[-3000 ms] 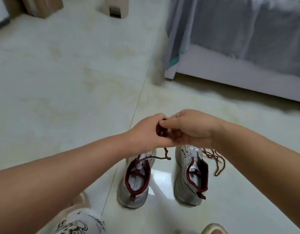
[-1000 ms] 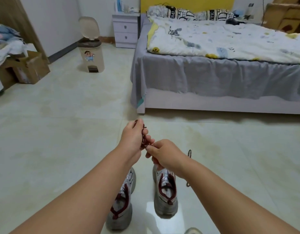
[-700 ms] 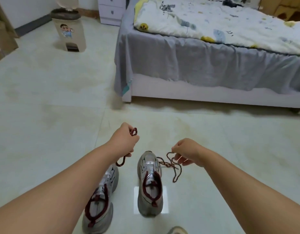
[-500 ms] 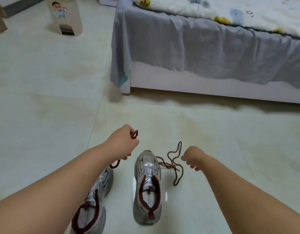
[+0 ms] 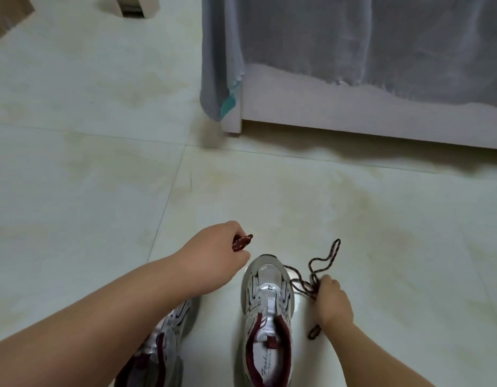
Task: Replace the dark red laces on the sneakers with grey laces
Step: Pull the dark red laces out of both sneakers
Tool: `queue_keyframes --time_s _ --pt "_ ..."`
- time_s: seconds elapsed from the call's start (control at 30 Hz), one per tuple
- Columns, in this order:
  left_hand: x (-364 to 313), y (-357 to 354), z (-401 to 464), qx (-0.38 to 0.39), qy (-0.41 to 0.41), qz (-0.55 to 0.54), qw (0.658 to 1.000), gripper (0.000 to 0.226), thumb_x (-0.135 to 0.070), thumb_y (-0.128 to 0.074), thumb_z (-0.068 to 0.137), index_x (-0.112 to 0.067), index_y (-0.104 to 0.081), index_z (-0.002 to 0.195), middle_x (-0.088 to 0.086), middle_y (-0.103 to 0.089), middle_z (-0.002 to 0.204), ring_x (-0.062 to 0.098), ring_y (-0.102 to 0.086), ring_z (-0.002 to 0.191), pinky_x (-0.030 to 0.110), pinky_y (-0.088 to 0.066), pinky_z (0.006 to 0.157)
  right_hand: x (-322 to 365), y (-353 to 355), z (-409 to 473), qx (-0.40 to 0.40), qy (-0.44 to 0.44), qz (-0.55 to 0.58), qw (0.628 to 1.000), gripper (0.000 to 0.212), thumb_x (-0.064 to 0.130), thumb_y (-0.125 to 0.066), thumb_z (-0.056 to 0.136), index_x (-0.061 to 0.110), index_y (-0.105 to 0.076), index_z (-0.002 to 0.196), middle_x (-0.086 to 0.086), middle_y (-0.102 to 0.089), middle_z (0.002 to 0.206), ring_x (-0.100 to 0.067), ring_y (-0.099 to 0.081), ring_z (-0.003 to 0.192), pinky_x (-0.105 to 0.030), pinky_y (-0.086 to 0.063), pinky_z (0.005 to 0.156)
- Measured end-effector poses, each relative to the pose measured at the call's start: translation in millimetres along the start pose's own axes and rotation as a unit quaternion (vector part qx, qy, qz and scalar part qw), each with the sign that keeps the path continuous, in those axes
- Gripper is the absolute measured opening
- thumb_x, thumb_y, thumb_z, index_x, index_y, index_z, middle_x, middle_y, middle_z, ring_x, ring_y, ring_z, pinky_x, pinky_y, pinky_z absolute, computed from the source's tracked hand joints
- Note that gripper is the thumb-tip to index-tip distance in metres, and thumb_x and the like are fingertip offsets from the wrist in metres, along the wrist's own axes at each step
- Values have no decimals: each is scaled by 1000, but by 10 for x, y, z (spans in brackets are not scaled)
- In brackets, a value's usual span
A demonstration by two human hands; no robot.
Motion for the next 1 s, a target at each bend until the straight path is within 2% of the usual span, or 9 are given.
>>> queue_keyframes --time_s 0.1,0.2,0.33,0.43,0.6,0.67,0.87,0.93,1.0 --pt "11 76 -68 -10 0 -6 1000 7 -20 -49 91 -21 -47 98 -8 -49 75 9 -47 60 19 -35 49 48 109 22 27 -5 3 1000 16 5 -35 91 11 -47 99 -12 -55 117 -23 -51 92 -28 -40 77" --pt "7 193 -175 -31 -6 -10 999 10 -19 -50 90 -19 -50 100 -5 -52 79 15 -51 69 24 -39 56 248 507 17 -4 19 61 998 20 8 -38 94 1 -49 109 -19 -58 113 -33 -56 100 -33 -43 78" --pt "-46 441 -406 -80 -19 -66 994 17 -16 -52 90 -14 -55 106 5 -60 92 20 -52 78 27 -41 70 751 1302 -252 -16 120 66 990 19 10 -43 94 1 -57 101 -15 -61 87 -29 -57 82 -31 -44 68" --pt "-116 660 -669 -127 -41 -157 979 10 -15 -52 90 -12 -57 99 12 -64 98 19 -49 72 28 -40 64 1120 1929 -798 -7 176 91 980 14 10 -49 93 4 -59 87 -5 -53 64 -24 -50 65 -27 -37 58" --pt "-245 919 -1236 -176 -80 -239 951 14 -24 -48 94 -15 -49 84 -2 -47 70 9 -40 54 14 -32 45 1560 2503 -2048 -27 263 87 960 19 12 -50 93 10 -60 77 -2 -56 63 -18 -50 62 -28 -43 62" --pt "-276 988 -1463 -183 -111 -248 945 18 -28 -46 95 -19 -43 79 -5 -41 68 8 -37 55 18 -32 47 1680 2578 -2522 -53 303 75 949 17 13 -51 92 10 -61 79 -1 -56 63 -14 -51 59 -25 -44 60" --pt "-197 1004 -2060 -111 -181 -293 932 24 -38 -44 95 -18 -53 105 -4 -61 93 9 -56 87 25 -45 78 1964 2570 -3599 -103 380 147 907 17 17 -54 92 9 -65 82 1 -58 60 -6 -48 46 -8 -37 42" --pt "-195 986 -2272 -62 -231 -357 903 35 -41 -47 90 -12 -58 107 1 -67 94 11 -63 89 26 -50 83 2044 2547 -3852 -100 394 200 892 16 14 -57 90 3 -66 84 -4 -62 63 -4 -50 43 -10 -39 42" --pt "-194 985 -2463 -10 -261 -434 862 48 -41 -51 77 -6 -57 110 7 -66 93 17 -65 85 25 -54 76 2117 2531 -4050 -101 408 251 872 13 13 -61 87 2 -68 84 -12 -67 69 -6 -58 48 -17 -48 48"
Point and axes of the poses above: each hand's wrist, its own z-axis towards the middle knuckle, its own y-axis out of the back of the hand, x = y × z, the point moved 6 cm from there along z, towards the middle knuckle
